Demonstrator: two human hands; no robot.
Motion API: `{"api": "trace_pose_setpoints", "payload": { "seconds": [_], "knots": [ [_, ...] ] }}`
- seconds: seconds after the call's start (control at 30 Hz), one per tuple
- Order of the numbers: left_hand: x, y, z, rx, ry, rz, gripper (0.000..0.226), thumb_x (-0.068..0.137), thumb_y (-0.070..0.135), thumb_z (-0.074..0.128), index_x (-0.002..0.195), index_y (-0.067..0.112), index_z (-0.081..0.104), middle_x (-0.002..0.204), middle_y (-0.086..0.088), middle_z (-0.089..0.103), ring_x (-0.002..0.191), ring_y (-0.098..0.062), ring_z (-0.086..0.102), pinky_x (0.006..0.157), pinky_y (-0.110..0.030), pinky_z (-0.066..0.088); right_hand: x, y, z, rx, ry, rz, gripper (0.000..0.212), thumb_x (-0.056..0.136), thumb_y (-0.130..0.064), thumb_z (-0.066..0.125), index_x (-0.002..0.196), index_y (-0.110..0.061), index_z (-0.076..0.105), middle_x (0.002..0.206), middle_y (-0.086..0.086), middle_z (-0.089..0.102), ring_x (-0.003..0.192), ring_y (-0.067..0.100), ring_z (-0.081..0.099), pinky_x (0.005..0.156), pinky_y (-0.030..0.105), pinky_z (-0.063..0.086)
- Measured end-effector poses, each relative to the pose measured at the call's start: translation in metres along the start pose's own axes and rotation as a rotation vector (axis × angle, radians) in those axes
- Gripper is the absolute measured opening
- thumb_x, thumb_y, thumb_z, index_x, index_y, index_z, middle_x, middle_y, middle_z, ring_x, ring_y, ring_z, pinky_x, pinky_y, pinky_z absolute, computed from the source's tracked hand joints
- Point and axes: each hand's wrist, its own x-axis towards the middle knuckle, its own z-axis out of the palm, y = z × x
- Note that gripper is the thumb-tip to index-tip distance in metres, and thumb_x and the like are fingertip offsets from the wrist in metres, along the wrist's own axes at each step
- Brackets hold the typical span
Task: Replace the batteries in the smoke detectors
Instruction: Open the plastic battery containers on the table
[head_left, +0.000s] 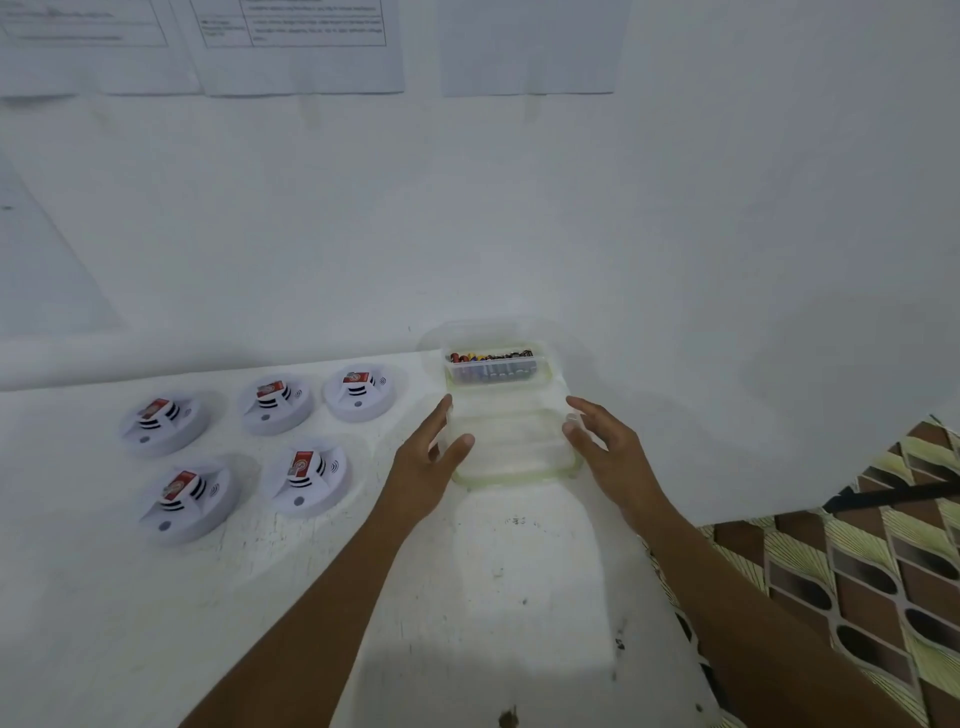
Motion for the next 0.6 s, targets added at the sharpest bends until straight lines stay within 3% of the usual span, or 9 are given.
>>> {"api": "trace_pose_setpoints", "payload": {
  "seconds": [0.13, 0.27, 0.43, 0.5, 0.6],
  "knots": [
    [0.019, 0.001, -0.002, -0.009, -0.016, -0.011, 0.068, 0.091, 0.043, 0.058, 0.15, 0.028, 0.029, 0.154, 0.008, 0.034, 0.141, -0.003, 0.029, 0.111, -0.022, 0.028, 0.015, -0.002, 0.0, -0.001, 0.011, 0.0, 0.034, 0.094, -0.038, 0.061, 0.128, -0.038, 0.059, 0.134, -0.013, 0.058, 0.127, 0.0, 0.049, 0.095, 0.014, 0.036],
    [0.021, -0.003, -0.001, 0.011, -0.018, -0.004, 0.068, 0.09, 0.048, 0.057, 0.15, 0.032, 0.028, 0.155, 0.009, 0.033, 0.135, 0.001, 0.032, 0.11, -0.024, 0.028, 0.016, -0.001, 0.002, -0.02, 0.01, -0.015, 0.034, 0.096, -0.034, 0.059, 0.131, -0.034, 0.058, 0.135, -0.015, 0.055, 0.127, 0.0, 0.047, 0.094, 0.01, 0.036],
    [0.02, 0.0, -0.006, 0.055, -0.007, -0.011, 0.083, 0.079, 0.071, 0.056, 0.149, 0.036, 0.028, 0.154, 0.012, 0.034, 0.135, -0.006, 0.038, 0.116, -0.037, 0.03, 0.019, -0.005, 0.0, -0.171, 0.08, -0.062, 0.036, 0.094, -0.031, 0.062, 0.13, -0.03, 0.06, 0.14, -0.01, 0.051, 0.131, 0.005, 0.043, 0.113, 0.031, 0.032],
    [0.018, 0.004, -0.014, 0.085, 0.015, 0.021, 0.086, 0.078, 0.071, 0.057, 0.15, 0.034, 0.029, 0.154, 0.013, 0.033, 0.139, -0.004, 0.033, 0.117, -0.036, 0.028, 0.018, -0.011, 0.003, -0.262, 0.14, -0.152, 0.035, 0.093, -0.027, 0.065, 0.128, -0.026, 0.062, 0.142, -0.003, 0.05, 0.136, 0.01, 0.041, 0.112, 0.026, 0.028],
    [0.008, 0.006, -0.04, 0.347, 0.089, 0.167, 0.071, 0.087, 0.054, 0.061, 0.147, 0.024, 0.036, 0.151, 0.009, 0.038, 0.138, -0.007, 0.032, 0.114, -0.029, 0.025, 0.014, -0.023, 0.019, -0.39, 0.173, -0.366, 0.028, 0.091, -0.024, 0.066, 0.118, -0.022, 0.067, 0.135, 0.002, 0.055, 0.132, 0.013, 0.044, 0.108, 0.012, 0.025]
  ]
}}
